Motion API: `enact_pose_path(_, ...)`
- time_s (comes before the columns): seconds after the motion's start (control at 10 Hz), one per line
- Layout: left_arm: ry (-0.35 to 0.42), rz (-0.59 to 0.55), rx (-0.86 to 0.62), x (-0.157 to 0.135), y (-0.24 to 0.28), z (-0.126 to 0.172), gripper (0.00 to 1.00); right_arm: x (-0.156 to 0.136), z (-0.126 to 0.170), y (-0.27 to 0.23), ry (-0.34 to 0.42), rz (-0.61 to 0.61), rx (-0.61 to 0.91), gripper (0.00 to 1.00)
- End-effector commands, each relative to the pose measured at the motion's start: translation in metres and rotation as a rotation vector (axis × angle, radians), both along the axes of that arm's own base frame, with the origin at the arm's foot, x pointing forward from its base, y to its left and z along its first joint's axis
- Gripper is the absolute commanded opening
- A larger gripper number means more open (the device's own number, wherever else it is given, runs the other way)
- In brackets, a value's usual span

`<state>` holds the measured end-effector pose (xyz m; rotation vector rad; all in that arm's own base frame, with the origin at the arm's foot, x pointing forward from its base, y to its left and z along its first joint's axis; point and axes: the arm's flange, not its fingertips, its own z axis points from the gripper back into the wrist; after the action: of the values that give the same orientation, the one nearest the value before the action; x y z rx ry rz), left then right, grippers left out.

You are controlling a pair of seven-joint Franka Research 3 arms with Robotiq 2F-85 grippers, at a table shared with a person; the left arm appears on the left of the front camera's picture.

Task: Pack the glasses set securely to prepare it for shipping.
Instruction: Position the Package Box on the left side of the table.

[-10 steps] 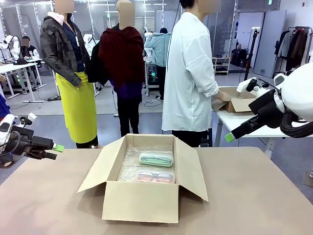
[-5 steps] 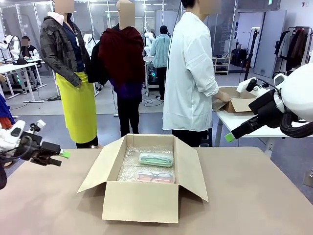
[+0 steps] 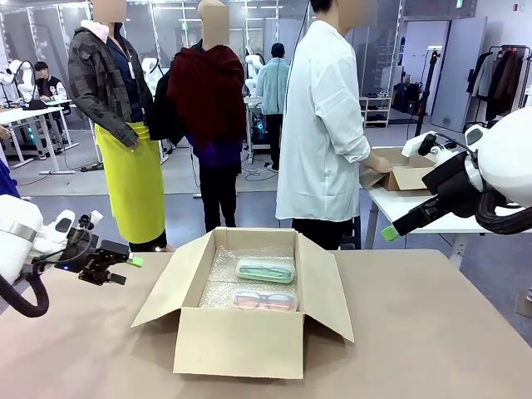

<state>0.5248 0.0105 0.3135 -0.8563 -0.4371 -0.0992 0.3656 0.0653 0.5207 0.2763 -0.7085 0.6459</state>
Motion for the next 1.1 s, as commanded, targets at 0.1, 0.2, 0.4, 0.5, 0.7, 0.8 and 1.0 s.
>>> enact_pose_path(0.1, 0.086, 0.005, -0.058, 0.022, -0.020, -0.013, 1.00, -0.004, -0.001, 0.002, -0.004, -0.017, 0.007, 1.00)
enact_pose_path(0.2, 0.124, -0.014, -0.110, 0.025, -0.023, -0.015, 1.00, -0.004, -0.001, 0.002, -0.004, -0.017, 0.007, 1.00)
enact_pose_path(0.4, 0.167, -0.043, -0.173, 0.028, -0.022, -0.022, 1.00, -0.004, -0.001, 0.002, -0.004, -0.017, 0.007, 1.00)
enact_pose_path(0.5, 0.173, -0.058, -0.202, 0.029, -0.023, -0.028, 1.00, -0.004, -0.001, 0.002, -0.004, -0.017, 0.007, 1.00)
enact_pose_path(0.7, 0.196, -0.090, -0.284, 0.029, -0.022, -0.036, 1.00, -0.004, -0.001, 0.002, -0.004, -0.017, 0.007, 1.00)
enact_pose_path(0.8, 0.190, -0.096, -0.304, 0.028, -0.023, -0.040, 1.00, -0.004, -0.001, 0.002, -0.004, -0.017, 0.007, 1.00)
enact_pose_path(1.0, 0.198, -0.099, -0.357, 0.027, -0.027, -0.041, 1.00, -0.004, -0.001, 0.002, -0.004, -0.017, 0.007, 1.00)
